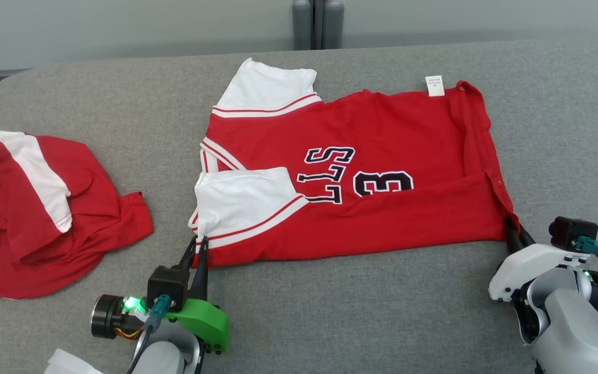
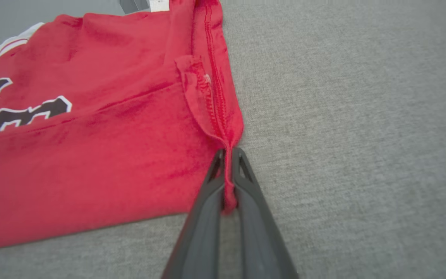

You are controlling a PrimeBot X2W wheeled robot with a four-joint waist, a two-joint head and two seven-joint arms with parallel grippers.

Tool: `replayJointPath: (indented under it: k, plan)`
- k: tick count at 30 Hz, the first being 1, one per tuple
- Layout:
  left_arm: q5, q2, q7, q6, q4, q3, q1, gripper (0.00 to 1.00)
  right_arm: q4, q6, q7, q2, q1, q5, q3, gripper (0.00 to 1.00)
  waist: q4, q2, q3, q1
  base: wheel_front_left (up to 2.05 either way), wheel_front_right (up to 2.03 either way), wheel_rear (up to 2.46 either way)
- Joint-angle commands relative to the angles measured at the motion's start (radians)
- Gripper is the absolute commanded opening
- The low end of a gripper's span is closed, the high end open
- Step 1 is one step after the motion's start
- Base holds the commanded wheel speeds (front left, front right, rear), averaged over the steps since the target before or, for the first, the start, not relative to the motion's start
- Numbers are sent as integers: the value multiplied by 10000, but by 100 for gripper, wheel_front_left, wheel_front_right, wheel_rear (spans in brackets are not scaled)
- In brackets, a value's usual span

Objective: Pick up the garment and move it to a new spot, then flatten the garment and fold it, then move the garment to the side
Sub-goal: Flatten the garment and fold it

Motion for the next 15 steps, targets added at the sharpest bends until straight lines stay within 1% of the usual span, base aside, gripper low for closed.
replayJointPath:
  k: [1, 6, 8, 15]
  plan:
    - [-40, 87, 3, -46, 84, 51, 173, 0, 11, -17, -101, -66, 117, 222, -38, 0, -133, 0, -255, 0, 0, 0, 0]
    - [-218, 176, 3, -91, 214, 184, 517, 0, -203, -17, -172, -224, 563, 557, 85, 0, -298, 0, -698, 0, 0, 0, 0]
    - [-286, 183, 3, -143, 207, 198, 704, 0, -372, -17, -146, -186, 775, 778, 146, 0, -348, 0, -833, 0, 0, 0, 0]
    - [-502, 203, 86, -251, -107, 113, 1310, 0, -1525, -17, 515, -225, 1815, 1817, 294, 0, -454, 0, -1166, 0, 0, 0, 0]
